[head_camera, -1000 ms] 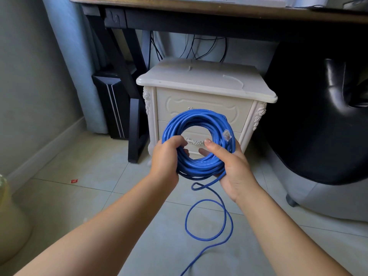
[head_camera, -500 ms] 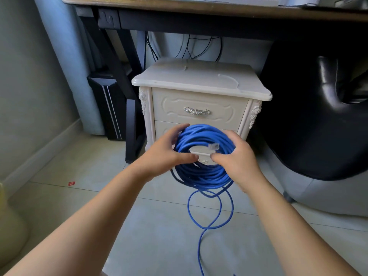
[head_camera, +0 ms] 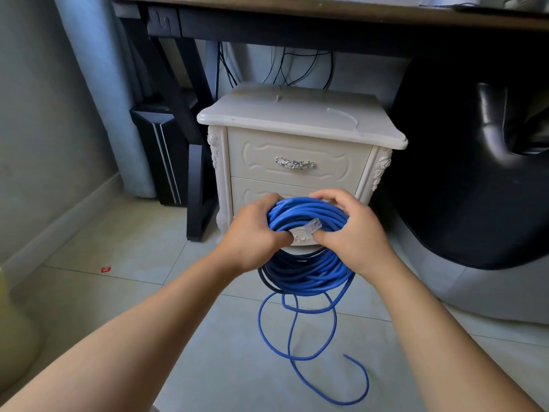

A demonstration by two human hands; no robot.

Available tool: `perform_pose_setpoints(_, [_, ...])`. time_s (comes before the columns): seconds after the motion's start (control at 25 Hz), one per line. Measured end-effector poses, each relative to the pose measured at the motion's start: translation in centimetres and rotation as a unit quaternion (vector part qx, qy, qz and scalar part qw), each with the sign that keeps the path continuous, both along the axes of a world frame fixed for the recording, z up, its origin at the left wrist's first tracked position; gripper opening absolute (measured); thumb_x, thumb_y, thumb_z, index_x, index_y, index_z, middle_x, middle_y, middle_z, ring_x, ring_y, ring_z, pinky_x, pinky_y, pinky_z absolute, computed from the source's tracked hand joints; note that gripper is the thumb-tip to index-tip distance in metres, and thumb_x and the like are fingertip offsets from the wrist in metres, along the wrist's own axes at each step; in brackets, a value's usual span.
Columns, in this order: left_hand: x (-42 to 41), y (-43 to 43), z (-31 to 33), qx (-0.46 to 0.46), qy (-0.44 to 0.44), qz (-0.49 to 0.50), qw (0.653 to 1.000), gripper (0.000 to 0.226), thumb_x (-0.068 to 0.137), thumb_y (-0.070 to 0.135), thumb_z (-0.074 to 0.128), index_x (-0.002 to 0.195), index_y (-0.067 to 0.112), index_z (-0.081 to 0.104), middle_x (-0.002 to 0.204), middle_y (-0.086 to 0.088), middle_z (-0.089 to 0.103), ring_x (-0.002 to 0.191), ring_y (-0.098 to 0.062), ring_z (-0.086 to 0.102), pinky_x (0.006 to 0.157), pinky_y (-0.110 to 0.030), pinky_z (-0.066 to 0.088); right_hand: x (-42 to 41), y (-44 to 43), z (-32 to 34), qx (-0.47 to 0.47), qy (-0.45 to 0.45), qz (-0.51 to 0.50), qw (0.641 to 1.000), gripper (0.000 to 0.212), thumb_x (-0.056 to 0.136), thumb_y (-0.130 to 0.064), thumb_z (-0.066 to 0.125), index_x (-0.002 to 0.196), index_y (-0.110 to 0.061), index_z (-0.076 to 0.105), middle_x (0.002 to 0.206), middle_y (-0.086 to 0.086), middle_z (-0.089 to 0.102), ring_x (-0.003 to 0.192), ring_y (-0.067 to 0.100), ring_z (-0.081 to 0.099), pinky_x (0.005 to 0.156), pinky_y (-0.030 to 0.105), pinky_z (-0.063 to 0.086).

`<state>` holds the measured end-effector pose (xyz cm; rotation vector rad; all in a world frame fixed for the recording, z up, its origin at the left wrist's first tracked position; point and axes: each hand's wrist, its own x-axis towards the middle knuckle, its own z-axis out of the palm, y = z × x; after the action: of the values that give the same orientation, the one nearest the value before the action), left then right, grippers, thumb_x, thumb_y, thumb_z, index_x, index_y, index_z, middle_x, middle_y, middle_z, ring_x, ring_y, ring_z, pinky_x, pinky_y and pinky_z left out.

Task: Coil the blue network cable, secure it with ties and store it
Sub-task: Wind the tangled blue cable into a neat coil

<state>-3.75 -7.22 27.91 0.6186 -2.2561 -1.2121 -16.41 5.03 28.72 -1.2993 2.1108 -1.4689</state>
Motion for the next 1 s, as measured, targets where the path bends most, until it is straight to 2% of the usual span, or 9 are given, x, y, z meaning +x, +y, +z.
perform_pose_setpoints(0.12, [-0.5, 0.1, 0.3, 0.103, 0.051, 0.024, 0.993, 0.023, 0.063, 0.009, 0.067, 0.083, 0.01, 0.058, 0.06, 0.005, 0.049, 0.051, -0.009, 0.043, 0.051, -0.02, 0.036, -0.4, 0.0, 0.2, -0.062, -0.1, -0.034, 0.992, 0.045, 0.074, -0.008, 0.079, 0.109, -0.031, 0.064, 0.097, -0.01, 0.07, 0.089, 0.005, 0.068, 0.081, 0.021, 0.053])
perform_pose_setpoints(0.24, [-0.8, -0.3, 0.4, 0.252, 0.129, 0.077, 0.956, 0.023, 0.059, 0.009, 0.061, 0.081, 0.008, 0.055, 0.057, 0.001, 0.049, 0.056, -0.017, 0.047, 0.057, -0.03, 0.039, -0.5, -0.4, -0.6, -0.101, -0.24, -0.047, 0.964, 0.046, 0.075, -0.01, 0.079, 0.113, -0.03, 0.063, 0.102, -0.005, 0.073, 0.097, 0.017, 0.07, 0.089, 0.035, 0.055])
perform_pose_setpoints(0.36, [-1.2, -0.2, 0.4, 0.385, 0.196, 0.129, 0.893, 0.013, 0.073, 0.0, 0.057, 0.083, 0.008, 0.055, 0.059, -0.003, 0.05, 0.059, -0.02, 0.049, 0.063, -0.034, 0.041, 0.8, -1.8, -2.1, -0.149, -0.403, -0.055, 0.901, 0.045, 0.08, -0.005, 0.073, 0.121, -0.016, 0.059, 0.098, 0.007, 0.072, 0.098, 0.033, 0.07, 0.087, 0.05, 0.056])
perform_pose_setpoints(0.48, [-1.5, 0.8, -0.2, 0.448, 0.208, 0.125, 0.861, 0.016, 0.083, -0.005, 0.053, 0.091, 0.009, 0.056, 0.061, -0.003, 0.051, 0.061, -0.018, 0.05, 0.069, -0.035, 0.044, 1.3, -2.4, -2.4, -0.173, -0.484, -0.09, 0.853, 0.036, 0.08, -0.003, 0.071, 0.115, -0.002, 0.063, 0.092, 0.013, 0.068, 0.09, 0.03, 0.071, 0.078, 0.042, 0.058])
perform_pose_setpoints(0.56, [-1.5, 1.2, -0.8, 0.464, 0.183, 0.086, 0.863, 0.017, 0.086, -0.004, 0.056, 0.095, 0.011, 0.055, 0.068, -0.003, 0.052, 0.067, -0.018, 0.053, 0.075, -0.036, 0.049, 0.8, -2.2, -2.4, -0.152, -0.48, -0.115, 0.856, 0.023, 0.08, -0.001, 0.068, 0.103, -0.003, 0.065, 0.079, 0.011, 0.065, 0.073, 0.022, 0.069, 0.073, 0.041, 0.057])
perform_pose_setpoints(0.64, [-1.0, 0.8, -1.0, 0.42, 0.107, 0.019, 0.901, 0.019, 0.086, 0.004, 0.065, 0.1, 0.013, 0.055, 0.079, -0.005, 0.056, 0.079, -0.019, 0.057, 0.081, -0.036, 0.05, 0.1, -1.9, -2.2, -0.136, -0.461, -0.134, 0.867, 0.022, 0.079, 0.004, 0.064, 0.097, -0.008, 0.062, 0.069, 0.009, 0.061, 0.064, 0.02, 0.063, 0.074, 0.044, 0.056])
perform_pose_setpoints(0.76, [0.1, -0.8, -0.8, 0.367, 0.016, -0.076, 0.927, 0.053, 0.073, 0.026, 0.076, 0.121, 0.027, 0.054, 0.103, 0.008, 0.068, 0.1, -0.012, 0.064, 0.095, -0.039, 0.049, -0.4, -1.7, -1.7, -0.129, -0.418, -0.142, 0.888, 0.029, 0.071, 0.011, 0.057, 0.092, -0.009, 0.058, 0.066, 0.011, 0.053, 0.061, 0.023, 0.053, 0.07, 0.045, 0.055])
perform_pose_setpoints(0.88, [0.8, -2.2, -0.3, 0.401, 0.044, -0.154, 0.902, 0.072, 0.068, 0.039, 0.073, 0.136, 0.04, 0.048, 0.115, 0.012, 0.066, 0.108, -0.014, 0.061, 0.101, -0.046, 0.046, -1.1, -1.2, -1.0, -0.135, -0.377, -0.134, 0.906, 0.031, 0.063, 0.009, 0.058, 0.086, -0.011, 0.057, 0.063, 0.007, 0.05, 0.058, 0.023, 0.049, 0.065, 0.042, 0.051])
perform_pose_setpoints(1.0, [1.0, -2.6, -0.3, 0.325, 0.037, -0.132, 0.936, 0.092, 0.063, 0.044, 0.077, 0.145, 0.043, 0.037, 0.139, 0.015, 0.053, 0.127, -0.008, 0.05, 0.106, -0.041, 0.041, -1.4, -0.7, -0.6, -0.072, -0.22, -0.138, 0.963, 0.035, 0.058, -0.001, 0.066, 0.084, -0.025, 0.059, 0.068, -0.005, 0.06, 0.061, 0.017, 0.056, 0.065, 0.03, 0.049])
